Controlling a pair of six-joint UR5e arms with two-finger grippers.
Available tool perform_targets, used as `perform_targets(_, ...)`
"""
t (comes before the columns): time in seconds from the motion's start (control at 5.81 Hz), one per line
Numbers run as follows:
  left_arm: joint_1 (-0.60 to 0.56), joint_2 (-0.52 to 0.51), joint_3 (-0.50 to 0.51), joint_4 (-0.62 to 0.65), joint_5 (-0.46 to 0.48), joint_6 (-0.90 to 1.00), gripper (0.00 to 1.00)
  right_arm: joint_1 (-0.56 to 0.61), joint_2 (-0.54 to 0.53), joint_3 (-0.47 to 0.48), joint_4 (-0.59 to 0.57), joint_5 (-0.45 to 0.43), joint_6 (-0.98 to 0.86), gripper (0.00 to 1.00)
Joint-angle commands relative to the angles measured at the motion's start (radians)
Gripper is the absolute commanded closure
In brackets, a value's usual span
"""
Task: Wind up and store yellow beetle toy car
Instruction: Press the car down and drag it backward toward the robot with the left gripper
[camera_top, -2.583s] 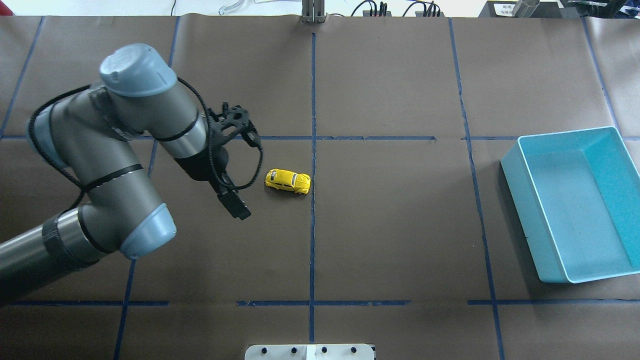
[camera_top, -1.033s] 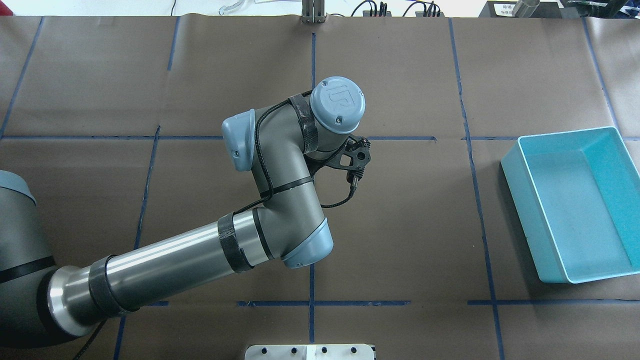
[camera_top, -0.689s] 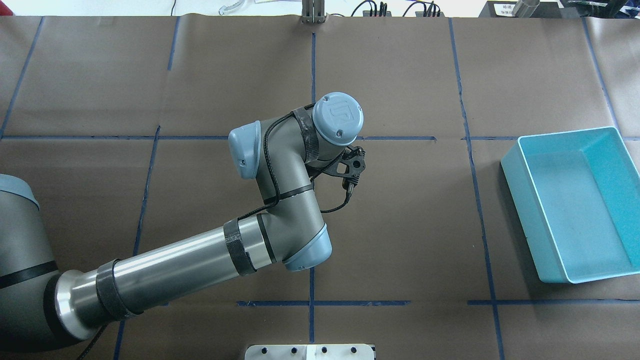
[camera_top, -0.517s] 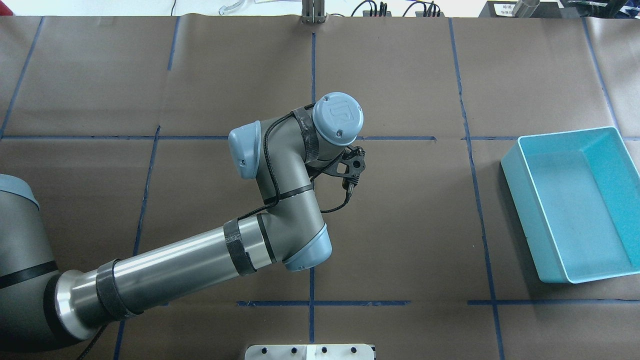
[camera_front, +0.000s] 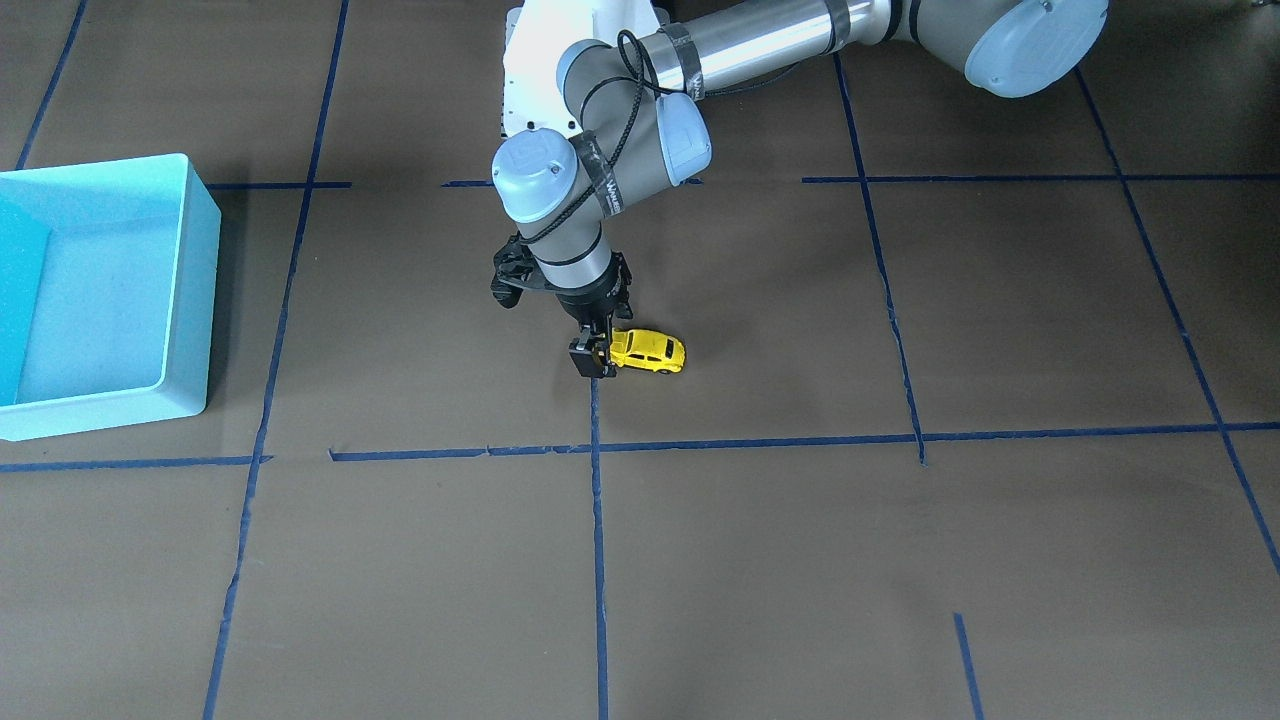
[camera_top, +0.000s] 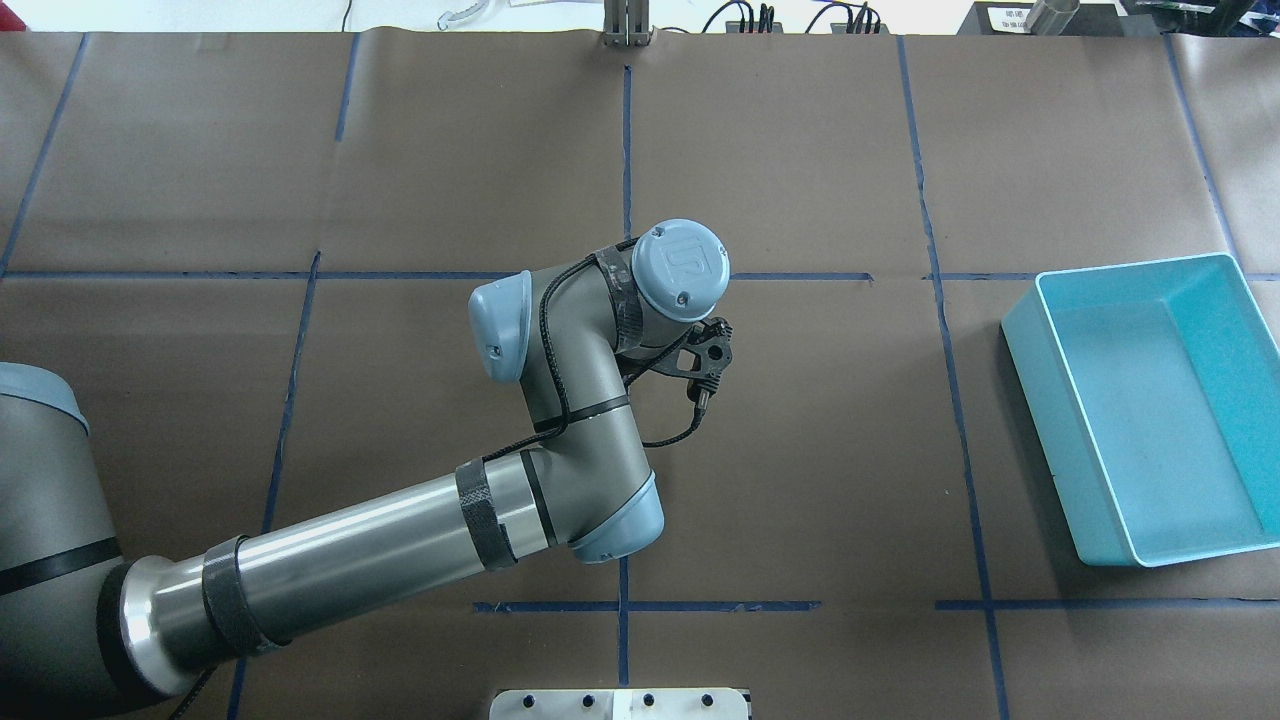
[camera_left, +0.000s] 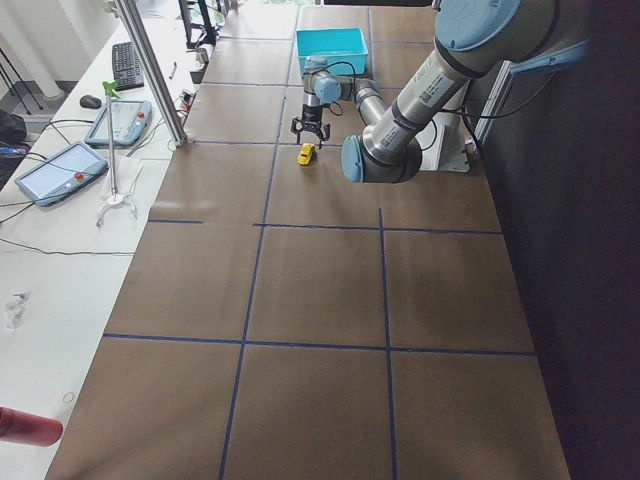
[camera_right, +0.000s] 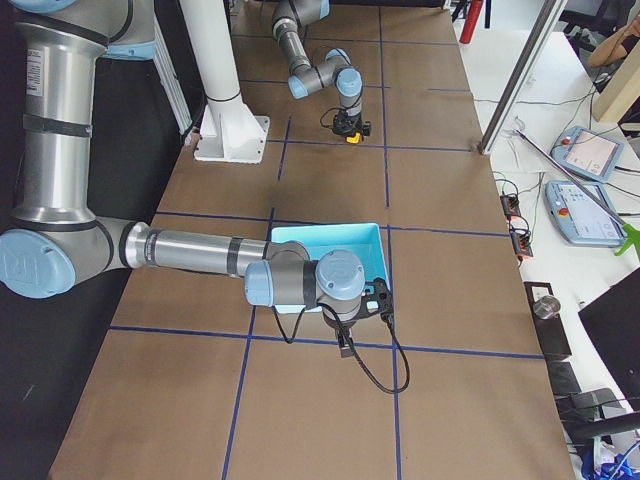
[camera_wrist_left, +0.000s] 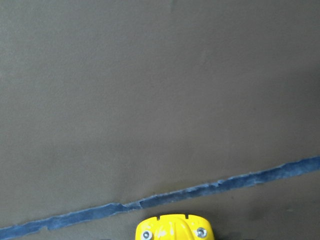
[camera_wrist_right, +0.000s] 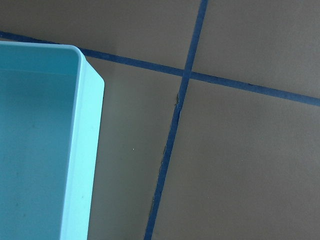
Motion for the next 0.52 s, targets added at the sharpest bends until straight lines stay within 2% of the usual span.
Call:
perform_targets(0.0, 0.001, -0.001, 0.007, -0.014, 0.005, 0.005, 0.79, 0.0, 0.0, 0.0, 0.0, 0.0, 0.0, 0.0)
perform_targets(0.17, 0.0, -0.001, 0.005, -0.014, 0.0, 0.008, 0.96, -0.002, 0.0, 0.0, 0.0, 0.0, -0.003, 0.0)
perform_targets(0.34, -0.002, -0.002, 0.001, -0.018, -0.006, -0.022, 1.0, -0.002, 0.0, 0.0, 0.002, 0.0, -0.004, 0.0)
